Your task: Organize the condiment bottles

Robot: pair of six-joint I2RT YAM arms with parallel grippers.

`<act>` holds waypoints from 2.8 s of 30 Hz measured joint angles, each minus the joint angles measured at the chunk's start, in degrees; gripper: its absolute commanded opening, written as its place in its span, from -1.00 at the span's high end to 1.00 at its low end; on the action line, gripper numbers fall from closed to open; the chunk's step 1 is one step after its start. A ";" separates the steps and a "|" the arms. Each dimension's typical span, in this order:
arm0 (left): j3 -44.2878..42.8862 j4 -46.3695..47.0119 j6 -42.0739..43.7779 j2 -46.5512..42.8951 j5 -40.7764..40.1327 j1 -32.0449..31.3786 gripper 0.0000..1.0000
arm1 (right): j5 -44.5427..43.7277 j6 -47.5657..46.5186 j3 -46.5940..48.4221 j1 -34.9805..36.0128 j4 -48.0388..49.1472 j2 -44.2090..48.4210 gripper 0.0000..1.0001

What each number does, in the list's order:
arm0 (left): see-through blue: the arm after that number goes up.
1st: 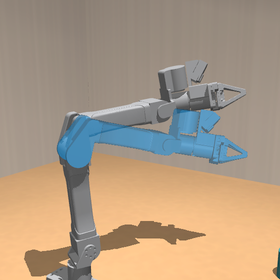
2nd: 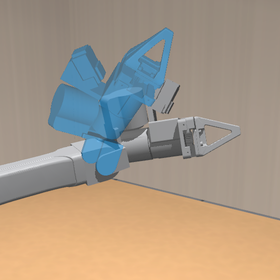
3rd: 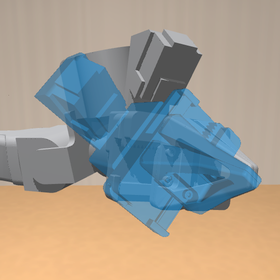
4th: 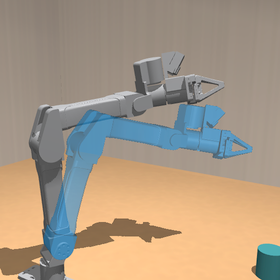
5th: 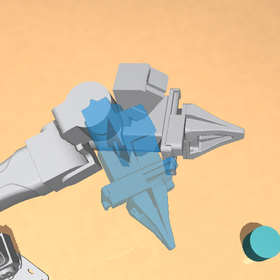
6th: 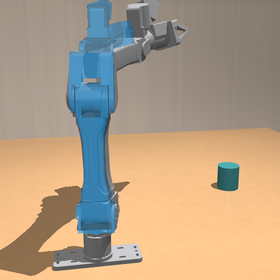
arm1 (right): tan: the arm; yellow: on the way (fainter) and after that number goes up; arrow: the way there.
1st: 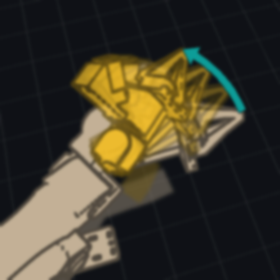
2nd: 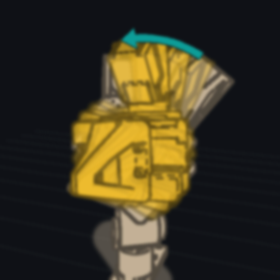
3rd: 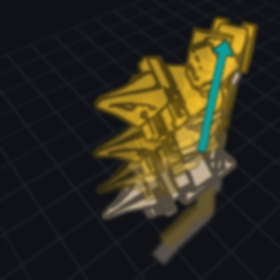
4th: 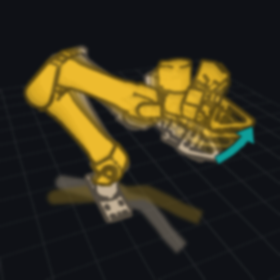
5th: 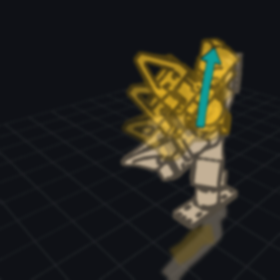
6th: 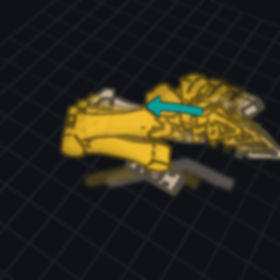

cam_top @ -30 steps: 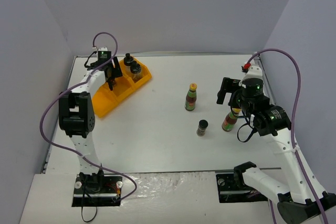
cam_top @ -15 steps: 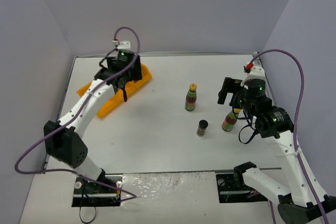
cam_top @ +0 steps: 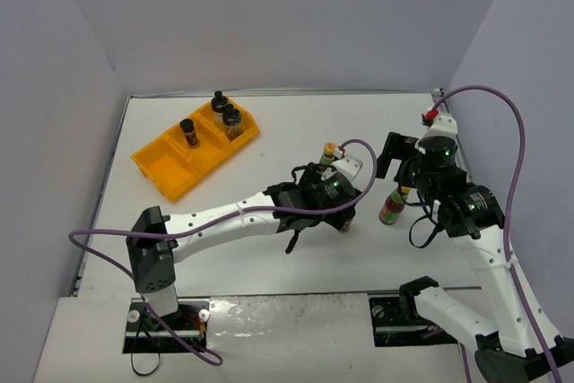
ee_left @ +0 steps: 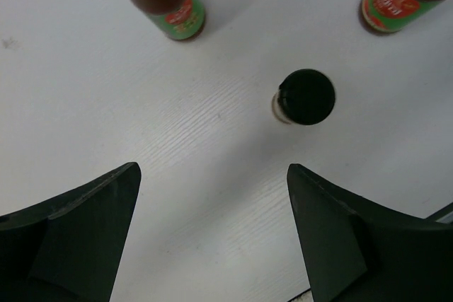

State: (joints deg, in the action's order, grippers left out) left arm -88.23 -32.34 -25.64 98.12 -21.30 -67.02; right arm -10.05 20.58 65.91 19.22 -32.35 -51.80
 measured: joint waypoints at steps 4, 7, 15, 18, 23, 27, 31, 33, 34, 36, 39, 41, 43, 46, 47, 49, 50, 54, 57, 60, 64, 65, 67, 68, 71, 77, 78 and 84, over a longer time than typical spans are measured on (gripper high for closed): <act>-3.46 1.71 -0.40 4.11 1.04 -2.13 -0.63 | -0.29 0.30 0.00 0.00 -0.57 1.13 -1.00; -4.32 3.29 -1.43 6.22 2.35 -3.12 -0.63 | -0.88 0.23 0.08 -0.02 -1.66 1.79 -1.00; -6.49 6.13 -2.06 11.82 4.93 -3.11 -0.63 | -1.68 0.30 0.75 -0.07 -2.87 2.32 -1.00; -7.58 7.09 -2.06 13.53 5.22 -3.17 -0.63 | -2.37 0.32 0.83 -0.10 -3.56 2.70 -1.00; -8.74 9.00 -2.08 15.23 5.87 -2.97 -0.63 | -3.37 0.35 1.01 -0.11 -4.74 3.32 -1.00; -8.72 10.00 -2.17 15.81 6.52 -2.22 -0.63 | -3.76 0.35 1.18 -0.11 -5.26 3.69 -1.00; -8.28 11.35 -2.66 16.19 7.34 -0.49 -0.63 | -3.90 0.28 1.38 -0.11 -5.43 3.94 -1.00; -7.14 12.21 -3.04 16.23 7.81 0.54 -0.63 | -3.91 0.18 1.62 -0.11 -5.47 3.99 -1.00; -6.50 12.41 -3.17 16.28 8.02 1.05 -0.63 | -3.91 0.13 1.67 -0.11 -5.44 4.02 -1.00; -5.46 12.52 -3.35 16.51 8.35 1.93 -0.63 | -3.93 -0.02 1.68 -0.11 -5.47 4.06 -1.00; -4.54 12.62 -3.51 16.92 8.74 2.96 -0.62 | -3.94 -0.09 1.68 -0.10 -5.47 4.06 -1.00; -4.16 13.01 -3.55 17.17 9.05 3.24 -0.60 | -4.05 -0.09 1.68 -0.09 -5.47 4.08 -1.00; -3.71 13.49 -3.57 17.32 9.33 3.25 -0.57 | -4.13 -0.09 1.73 -0.09 -5.45 4.08 -1.00; -2.86 14.46 -3.70 17.41 9.75 3.23 -0.49 | -4.15 -0.09 1.77 -0.09 -5.45 4.08 -1.00; -2.60 14.67 -3.79 17.41 9.95 3.16 -0.47 | -4.15 -0.09 1.77 -0.09 -5.45 4.08 -1.00; -2.02 15.12 -3.94 17.41 10.32 3.12 -0.40 | -4.17 -0.09 1.77 -0.09 -5.45 4.08 -1.00; -1.81 15.25 -4.04 17.41 10.54 3.10 -0.35 | -4.19 -0.09 1.77 -0.09 -5.46 4.08 -1.00; -1.09 16.08 -4.48 17.41 11.09 3.08 -0.26 | -4.39 -0.10 1.77 -0.09 -5.45 4.08 -1.00; -0.98 16.39 -4.53 17.41 11.42 3.08 0.00 | -4.58 -0.13 1.77 -0.09 -5.47 4.08 -1.00; -0.98 16.75 -4.42 17.41 11.81 3.08 0.38 | -4.63 -0.28 1.77 -0.05 -5.47 4.08 -1.00; -0.98 16.92 -4.18 17.41 12.31 3.08 0.91 | -4.72 -0.52 1.81 -0.04 -5.46 4.08 -1.00; -0.98 16.92 -4.16 17.41 12.36 3.08 0.97 | -4.73 -0.57 1.81 -0.04 -5.47 4.08 -1.00; -0.98 16.92 -4.15 17.41 12.45 3.08 1.00 | -4.76 -0.70 1.81 -0.04 -5.48 4.08 -1.00; -0.98 16.92 -4.14 17.41 12.46 3.06 1.00 | -4.76 -0.73 1.81 -0.04 -5.50 4.08 -1.00; -0.42 17.27 -4.14 17.16 12.36 2.96 1.00 | -4.87 -0.85 1.81 -0.04 -5.50 4.08 -1.00; 6.57 18.04 -4.23 11.64 10.89 2.50 1.00 | -5.20 -1.15 1.97 -0.04 -5.61 4.00 -1.00; 8.10 17.59 -4.26 9.86 10.51 2.45 1.00 | -5.22 -1.16 2.03 -0.04 -5.63 3.96 -1.00; 11.71 13.22 -3.58 -1.98 8.12 3.14 1.00 | -5.37 -1.33 2.16 -0.04 -5.63 3.61 -1.00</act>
State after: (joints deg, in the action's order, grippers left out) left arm -76.52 -19.12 -29.22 96.14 -13.18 -63.88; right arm -15.42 19.25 68.07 19.18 -37.98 -48.20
